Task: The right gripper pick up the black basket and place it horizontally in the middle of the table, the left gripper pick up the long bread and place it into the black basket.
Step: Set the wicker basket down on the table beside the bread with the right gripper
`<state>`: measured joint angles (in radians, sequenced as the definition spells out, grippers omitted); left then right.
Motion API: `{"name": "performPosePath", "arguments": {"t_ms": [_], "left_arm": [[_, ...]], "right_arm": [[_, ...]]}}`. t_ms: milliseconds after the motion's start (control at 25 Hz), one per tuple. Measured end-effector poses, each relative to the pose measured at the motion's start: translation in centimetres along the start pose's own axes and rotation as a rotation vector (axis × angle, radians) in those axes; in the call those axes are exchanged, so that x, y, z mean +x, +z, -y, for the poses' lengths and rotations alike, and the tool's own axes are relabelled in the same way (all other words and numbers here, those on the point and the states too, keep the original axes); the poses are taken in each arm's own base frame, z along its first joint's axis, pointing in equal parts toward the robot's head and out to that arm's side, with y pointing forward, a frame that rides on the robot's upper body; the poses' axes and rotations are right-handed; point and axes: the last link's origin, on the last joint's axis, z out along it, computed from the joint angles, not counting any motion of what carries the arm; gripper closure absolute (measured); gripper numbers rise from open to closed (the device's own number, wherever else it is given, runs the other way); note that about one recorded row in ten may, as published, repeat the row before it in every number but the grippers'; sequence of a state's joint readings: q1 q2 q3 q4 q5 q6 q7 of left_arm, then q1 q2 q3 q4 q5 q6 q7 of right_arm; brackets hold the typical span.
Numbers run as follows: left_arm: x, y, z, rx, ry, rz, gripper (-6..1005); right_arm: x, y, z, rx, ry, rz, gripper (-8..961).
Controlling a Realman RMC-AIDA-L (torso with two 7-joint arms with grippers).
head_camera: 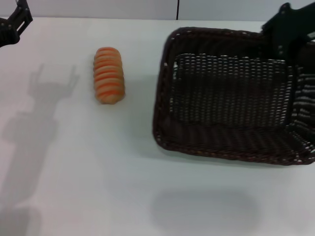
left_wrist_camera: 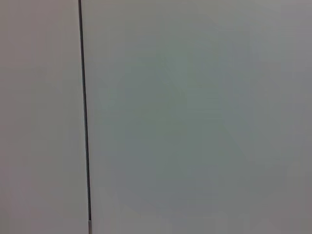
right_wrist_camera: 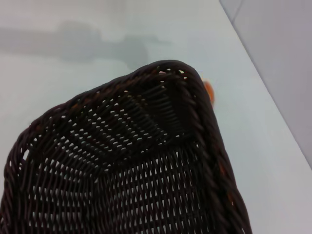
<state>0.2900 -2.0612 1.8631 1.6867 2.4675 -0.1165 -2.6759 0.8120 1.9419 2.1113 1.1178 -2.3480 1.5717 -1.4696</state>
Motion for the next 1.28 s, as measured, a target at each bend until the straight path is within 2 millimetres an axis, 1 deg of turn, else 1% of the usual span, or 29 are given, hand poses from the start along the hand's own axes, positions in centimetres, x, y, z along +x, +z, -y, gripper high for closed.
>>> {"name": "performPosePath", "arguments": {"t_ms": [40, 160, 200, 240, 360, 400, 440, 560, 600, 800, 1000, 1160, 1280], "left_arm": [[0.0, 0.0, 0.1, 0.0, 0.003, -0.001, 138], [0.0, 0.1, 0.2, 0.002, 0.006, -0.001, 138], [0.0, 0.1, 0.2, 0.002, 0.008, -0.001, 138], [0.0, 0.1, 0.2, 0.002, 0.009, -0.001, 138], [0.0, 0.1, 0.2, 0.003, 0.01, 0.001, 137], [-0.1, -0.1, 0.4, 0.008, 0.01, 0.005, 137], [-0.1, -0.1, 0.4, 0.009, 0.011, 0.006, 137], [-0.2, -0.2, 0.5, 0.012, 0.013, 0.007, 137], [-0.2, -0.2, 0.6, 0.012, 0.014, 0.008, 137], [-0.2, -0.2, 0.5, 0.013, 0.02, 0.007, 137], [0.0, -0.1, 0.4, 0.008, 0.022, 0.001, 137], [0.0, -0.1, 0.3, 0.006, 0.022, 0.001, 137], [-0.1, -0.2, 0.3, 0.006, 0.021, 0.002, 137]], "right_arm": [[0.0, 0.0, 0.0, 0.0, 0.0, 0.0, 801], [-1.0, 1.0, -0.3, -0.01, 0.001, 0.023, 800], [-1.6, 1.6, -0.6, -0.017, 0.006, 0.033, 800], [-1.6, 1.6, -0.6, -0.017, 0.006, 0.033, 800], [-2.6, 2.6, -1.1, -0.031, 0.015, 0.037, 799], [-3.1, 3.1, -1.7, -0.043, 0.024, 0.035, 798], [-3.1, 3.1, -1.7, -0.043, 0.024, 0.035, 798], [-3.2, 3.9, -2.9, -0.067, 0.037, 0.028, 797], [-3.2, 4.0, -3.7, -0.072, 0.045, 0.027, 797], [-2.6, 3.8, -4.5, -0.06, 0.072, 0.03, 795], [-1.7, 3.1, -4.7, -0.034, 0.082, 0.015, 794], [-1.6, 2.9, -4.6, -0.031, 0.078, 0.006, 793], [-2.0, 2.9, -4.3, -0.035, 0.073, -0.004, 792]]}}
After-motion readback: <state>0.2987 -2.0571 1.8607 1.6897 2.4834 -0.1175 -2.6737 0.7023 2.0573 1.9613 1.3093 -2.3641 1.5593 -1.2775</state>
